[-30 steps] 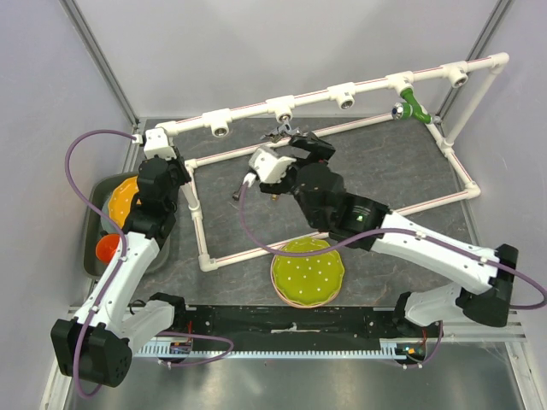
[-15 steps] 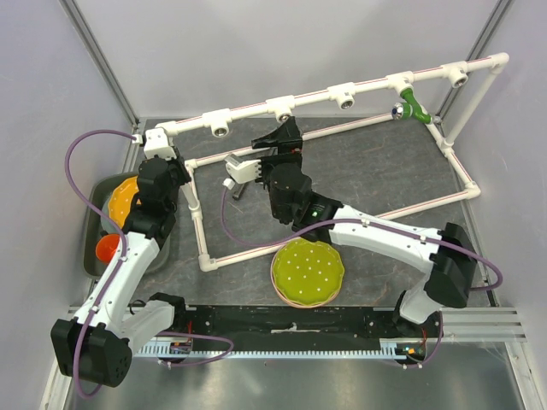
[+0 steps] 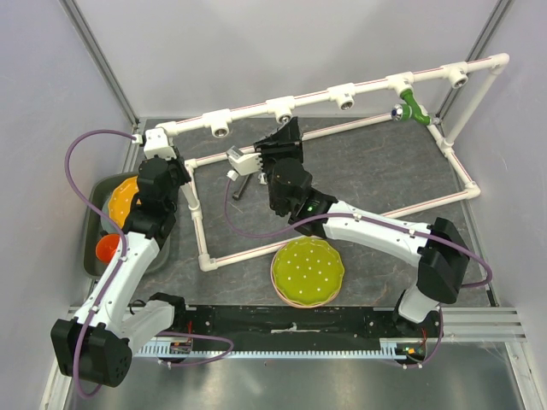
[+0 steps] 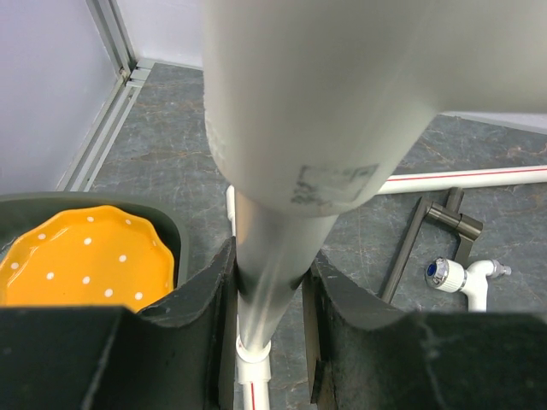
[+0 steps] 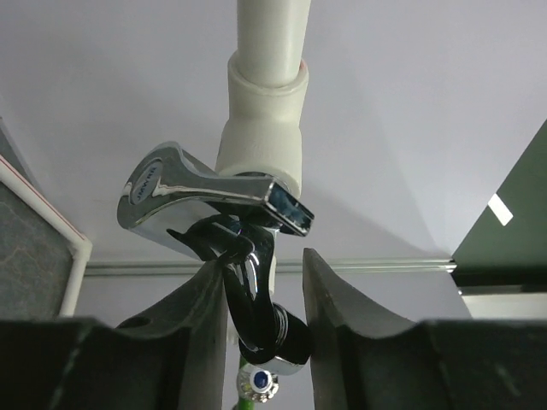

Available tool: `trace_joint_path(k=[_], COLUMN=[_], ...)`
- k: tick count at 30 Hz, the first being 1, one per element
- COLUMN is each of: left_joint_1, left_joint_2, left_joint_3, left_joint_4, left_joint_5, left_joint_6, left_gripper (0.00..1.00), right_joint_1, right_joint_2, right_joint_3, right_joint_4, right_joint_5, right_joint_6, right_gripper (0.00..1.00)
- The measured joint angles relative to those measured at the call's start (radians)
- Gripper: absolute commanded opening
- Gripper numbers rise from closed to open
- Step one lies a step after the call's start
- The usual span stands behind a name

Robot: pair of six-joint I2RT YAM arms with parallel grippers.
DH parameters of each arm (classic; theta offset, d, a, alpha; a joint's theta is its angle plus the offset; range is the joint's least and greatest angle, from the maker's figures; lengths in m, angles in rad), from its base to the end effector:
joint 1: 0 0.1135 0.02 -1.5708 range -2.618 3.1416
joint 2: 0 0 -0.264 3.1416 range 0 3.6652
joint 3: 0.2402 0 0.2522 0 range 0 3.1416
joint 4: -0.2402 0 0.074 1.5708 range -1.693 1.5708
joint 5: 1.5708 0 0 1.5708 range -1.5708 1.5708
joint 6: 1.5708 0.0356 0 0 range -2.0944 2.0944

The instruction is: Install the water faucets

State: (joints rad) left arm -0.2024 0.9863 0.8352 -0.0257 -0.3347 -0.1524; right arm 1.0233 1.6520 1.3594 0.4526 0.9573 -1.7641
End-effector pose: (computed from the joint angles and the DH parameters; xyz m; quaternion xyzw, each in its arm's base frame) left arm 0.2291 -0.0351 0.3372 -0.0880 0.7585 0.0140 0.6456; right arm 0.2261 0.3149 0.3785 -0.5047 0.4466 -0.5230 0.5219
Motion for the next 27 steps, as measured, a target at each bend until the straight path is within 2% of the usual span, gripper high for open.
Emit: trace_joint_path(k=[5, 10, 14, 20, 23, 27], left_joint_1=[0.000, 0.000, 0.000, 0.001, 0.003, 0.004], left_joint_2=[0.000, 0.000, 0.000, 0.004, 0.010, 0.011], left_joint_3=[0.000, 0.000, 0.000, 0.000, 0.000, 0.000], left_joint_4=[0.000, 0.001, 0.001, 0.008, 0.016, 0.021], left_joint_5=[0.000, 0.000, -0.001, -0.003, -0.003, -0.002], left_joint_6=[0.000, 0.000, 0.000, 0.000, -0.001, -0.001], left_gripper=[0.02, 0.02, 0.02, 0.02, 0.02, 0.02], right_joint_1=[0.000, 0.002, -0.008, -0.069, -0.114, -0.148], right_joint_2=[0.018, 0.023, 0.002, -0.071, -0.109, -0.141], right_joint_3=[0.032, 0.100, 0.141, 0.142, 0.119, 0.085], right_joint_4=[-0.006, -0.134, -0.258, -0.395, -0.430, -0.437], right_joint_5=[0.024, 0.044, 0.029, -0.129, -0.228, -0.329], right_joint_6=[0.092, 0.307, 0.586, 1.091, 1.347, 1.571], right_gripper=[0.04, 0.00, 0.00, 0.00, 0.00, 0.02])
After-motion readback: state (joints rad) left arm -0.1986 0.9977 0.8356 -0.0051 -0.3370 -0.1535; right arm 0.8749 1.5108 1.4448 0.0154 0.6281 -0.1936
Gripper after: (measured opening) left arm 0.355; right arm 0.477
